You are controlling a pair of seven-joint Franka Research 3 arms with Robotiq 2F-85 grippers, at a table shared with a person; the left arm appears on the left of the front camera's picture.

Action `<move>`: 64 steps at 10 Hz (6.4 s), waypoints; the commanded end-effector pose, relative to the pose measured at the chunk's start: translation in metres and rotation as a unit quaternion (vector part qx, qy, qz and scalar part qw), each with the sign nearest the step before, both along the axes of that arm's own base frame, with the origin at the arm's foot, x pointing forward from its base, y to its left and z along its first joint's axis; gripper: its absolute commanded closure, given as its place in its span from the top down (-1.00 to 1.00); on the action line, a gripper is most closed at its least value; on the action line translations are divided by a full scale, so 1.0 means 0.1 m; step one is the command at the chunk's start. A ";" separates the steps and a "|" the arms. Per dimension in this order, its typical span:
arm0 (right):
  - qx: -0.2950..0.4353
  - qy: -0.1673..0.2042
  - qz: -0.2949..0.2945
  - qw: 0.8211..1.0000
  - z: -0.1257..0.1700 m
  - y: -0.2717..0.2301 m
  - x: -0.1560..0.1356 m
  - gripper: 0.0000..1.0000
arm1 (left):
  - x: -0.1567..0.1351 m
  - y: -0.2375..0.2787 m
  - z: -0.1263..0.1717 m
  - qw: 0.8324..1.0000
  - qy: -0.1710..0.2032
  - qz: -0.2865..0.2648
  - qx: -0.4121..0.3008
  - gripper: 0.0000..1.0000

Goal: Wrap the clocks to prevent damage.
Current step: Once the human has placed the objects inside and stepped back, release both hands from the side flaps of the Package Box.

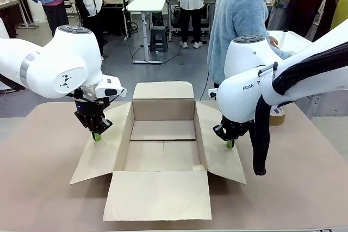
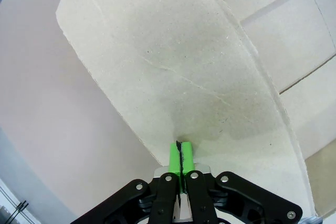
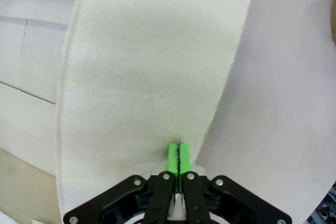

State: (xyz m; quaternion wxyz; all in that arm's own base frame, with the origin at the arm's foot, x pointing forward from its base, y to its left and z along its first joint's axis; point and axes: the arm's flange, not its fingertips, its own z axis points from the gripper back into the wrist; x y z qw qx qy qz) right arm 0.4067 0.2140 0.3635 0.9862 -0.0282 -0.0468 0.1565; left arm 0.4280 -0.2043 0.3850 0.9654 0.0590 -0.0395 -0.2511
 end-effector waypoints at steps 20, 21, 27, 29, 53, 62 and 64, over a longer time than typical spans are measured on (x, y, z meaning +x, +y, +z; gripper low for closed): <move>-0.006 0.000 -0.005 1.000 -0.02 0.02 -0.02 -0.98 | -0.01 0.01 0.02 1.000 -0.004 -0.003 0.004 -0.99; -0.006 0.000 -0.005 1.000 -0.02 0.02 -0.02 -0.98 | -0.01 0.01 0.02 1.000 -0.004 -0.003 0.004 -0.99; -0.006 0.000 -0.005 1.000 -0.02 0.02 -0.02 -0.98 | -0.01 0.01 0.02 1.000 -0.004 -0.003 0.004 -0.99; -0.006 0.000 -0.005 1.000 -0.02 0.02 -0.02 -0.98 | -0.01 0.01 0.02 1.000 -0.004 -0.003 0.004 -0.99; -0.006 0.000 -0.005 1.000 -0.02 0.02 -0.02 -0.98 | -0.01 0.01 0.02 1.000 -0.004 -0.003 0.004 -0.99; -0.006 0.000 -0.005 1.000 -0.02 0.02 -0.02 -0.98 | -0.01 0.01 0.02 1.000 -0.004 -0.003 0.004 -0.99; -0.006 0.000 -0.005 1.000 -0.02 0.02 -0.02 -0.98 | -0.01 0.01 0.02 1.000 -0.004 -0.003 0.004 -0.99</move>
